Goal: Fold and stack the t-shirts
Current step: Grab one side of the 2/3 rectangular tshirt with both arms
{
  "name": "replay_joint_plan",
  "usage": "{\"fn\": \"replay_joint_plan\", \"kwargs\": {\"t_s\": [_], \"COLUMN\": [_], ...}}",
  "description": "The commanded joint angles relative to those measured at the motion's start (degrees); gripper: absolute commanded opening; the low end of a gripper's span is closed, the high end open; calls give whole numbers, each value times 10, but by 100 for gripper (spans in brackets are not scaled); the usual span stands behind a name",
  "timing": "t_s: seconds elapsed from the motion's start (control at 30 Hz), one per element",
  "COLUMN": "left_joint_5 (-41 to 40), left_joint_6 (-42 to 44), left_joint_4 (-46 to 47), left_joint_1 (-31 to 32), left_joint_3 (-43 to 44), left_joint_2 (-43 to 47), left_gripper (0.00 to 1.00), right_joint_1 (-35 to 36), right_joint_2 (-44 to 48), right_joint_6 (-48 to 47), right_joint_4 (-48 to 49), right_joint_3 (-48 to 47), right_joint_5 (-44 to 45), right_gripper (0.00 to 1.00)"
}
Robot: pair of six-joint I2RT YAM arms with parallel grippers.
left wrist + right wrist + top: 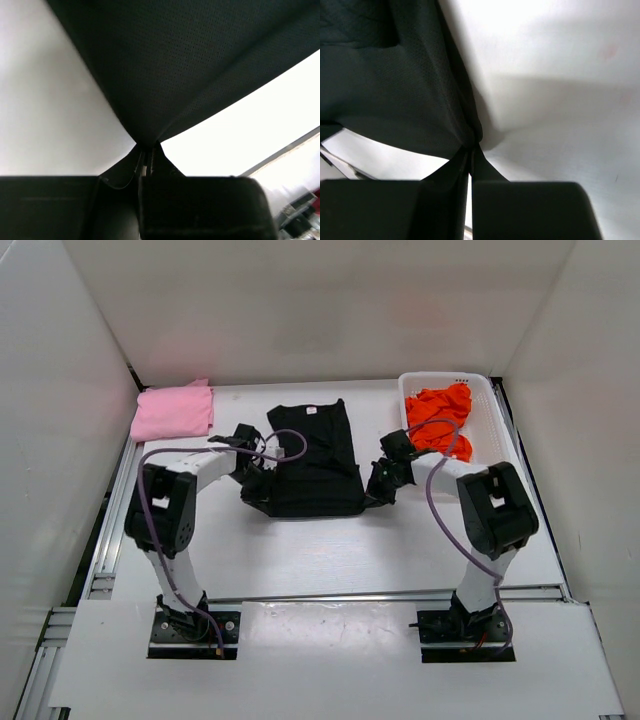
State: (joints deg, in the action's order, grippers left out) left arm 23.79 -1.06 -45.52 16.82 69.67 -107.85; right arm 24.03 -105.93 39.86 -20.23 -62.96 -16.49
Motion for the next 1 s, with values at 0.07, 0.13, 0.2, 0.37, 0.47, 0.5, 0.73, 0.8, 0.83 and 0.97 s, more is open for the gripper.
{"fn": "replay_joint_plan", "kwargs": {"t_s": [0.07, 0.13, 0.2, 0.37, 0.47, 0.5, 0.73, 0.8, 0.83, 0.97], "left_joint_5": [-55, -60, -60, -71, -93, -93, -88, -69, -69, -67], "left_joint_6": [11, 11, 11, 11, 11, 11, 11, 11, 11, 11], "left_joint_4": [-16, -29, -59, -132, -156, -162, -293, -330, -357, -364], "left_joint_1": [19, 19, 19, 24, 32, 39, 39, 39, 39, 39], "left_joint_3": [-49, -59, -67, -80, -85, -75, 14, 40, 63, 100], "left_joint_2": [134, 163, 183, 247, 283, 301, 325, 325, 325, 342], "left_gripper": [11, 11, 11, 11, 11, 11, 11, 11, 11, 11], "right_joint_1": [16, 34, 52, 109, 132, 138, 197, 212, 224, 230], "right_joint_2": [84, 107, 136, 216, 266, 279, 376, 392, 406, 432], "right_joint_6": [-27, -27, -27, -27, -12, -4, 22, 32, 32, 52], "right_joint_4": [-15, -15, -27, -61, -75, -75, -128, -155, -164, -197], "right_joint_3": [46, 59, 78, 107, 131, 143, 140, 126, 111, 80], "right_joint_5": [19, 19, 24, 53, 65, 65, 81, 81, 81, 81], "right_gripper": [0, 0, 0, 0, 0, 0, 0, 0, 0, 0]}}
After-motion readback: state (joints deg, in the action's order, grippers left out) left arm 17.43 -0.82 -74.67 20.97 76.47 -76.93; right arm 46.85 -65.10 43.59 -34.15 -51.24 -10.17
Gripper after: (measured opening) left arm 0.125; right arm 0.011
